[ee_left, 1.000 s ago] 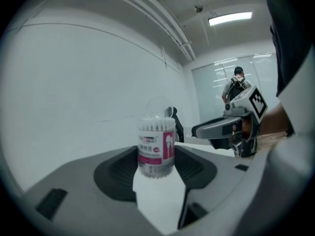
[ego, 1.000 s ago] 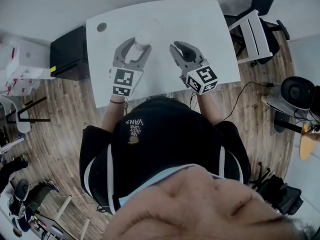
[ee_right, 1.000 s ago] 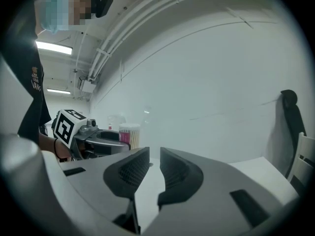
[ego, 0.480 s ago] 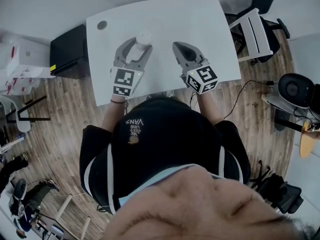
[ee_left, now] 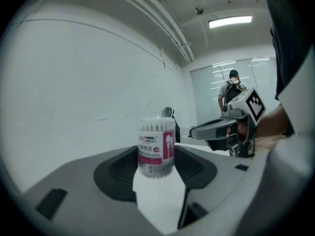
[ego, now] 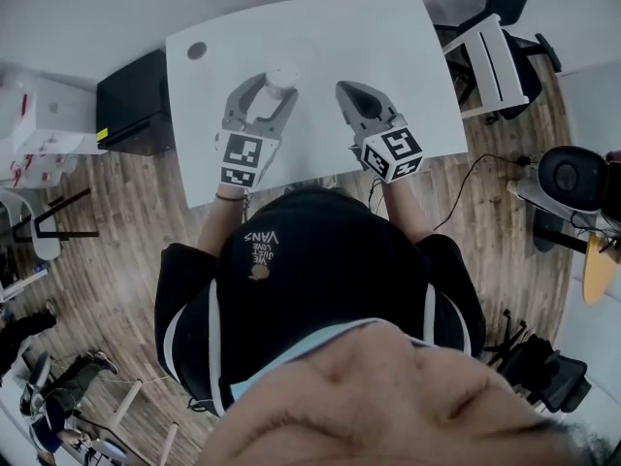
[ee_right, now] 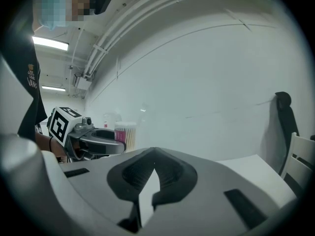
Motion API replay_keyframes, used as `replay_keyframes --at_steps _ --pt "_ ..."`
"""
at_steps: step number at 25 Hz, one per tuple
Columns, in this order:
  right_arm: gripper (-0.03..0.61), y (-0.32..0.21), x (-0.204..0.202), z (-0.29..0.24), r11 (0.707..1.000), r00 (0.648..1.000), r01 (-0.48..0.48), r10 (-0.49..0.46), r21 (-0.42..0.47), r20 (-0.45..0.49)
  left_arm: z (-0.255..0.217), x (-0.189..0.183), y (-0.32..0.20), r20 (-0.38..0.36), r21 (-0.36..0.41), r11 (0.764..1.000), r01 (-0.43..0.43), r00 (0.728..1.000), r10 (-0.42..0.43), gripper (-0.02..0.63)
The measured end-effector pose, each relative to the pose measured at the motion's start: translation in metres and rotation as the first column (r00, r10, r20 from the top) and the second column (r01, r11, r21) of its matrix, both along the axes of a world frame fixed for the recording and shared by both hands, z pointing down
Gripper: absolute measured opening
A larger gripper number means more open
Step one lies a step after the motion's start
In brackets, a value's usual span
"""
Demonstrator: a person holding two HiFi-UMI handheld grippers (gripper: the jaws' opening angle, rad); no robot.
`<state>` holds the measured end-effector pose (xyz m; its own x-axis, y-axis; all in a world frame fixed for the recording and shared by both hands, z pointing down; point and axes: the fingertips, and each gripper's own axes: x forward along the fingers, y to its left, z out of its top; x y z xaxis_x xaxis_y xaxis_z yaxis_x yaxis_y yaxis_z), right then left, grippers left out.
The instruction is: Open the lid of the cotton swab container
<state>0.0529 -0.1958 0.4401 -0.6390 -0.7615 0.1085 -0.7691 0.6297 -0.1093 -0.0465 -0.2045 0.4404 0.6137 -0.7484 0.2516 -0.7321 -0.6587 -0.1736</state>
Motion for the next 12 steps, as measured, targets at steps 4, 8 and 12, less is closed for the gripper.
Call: replay_keyframes --at_steps 4,8,12 --pt "0.012 -0.0018 -0.0006 -0.0005 1.000 1.000 -0.003 0.003 -0.001 0.001 0.0003 -0.0005 -0.0003 0.000 -0.002 1.000 -0.002 1.000 0.002 0.241" --pt "0.012 -0.0037 -0.0003 0.0009 1.000 1.000 0.001 -0.001 -0.006 -0.001 0.0024 0.0011 -0.0015 0.001 -0.007 1.000 -0.004 1.000 0.004 0.241" --pt "0.012 -0.0038 -0.0006 0.0008 1.000 1.000 0.001 -0.001 -0.008 -0.005 0.0031 0.0016 -0.0015 0.001 -0.012 1.000 -0.006 1.000 0.006 0.241"
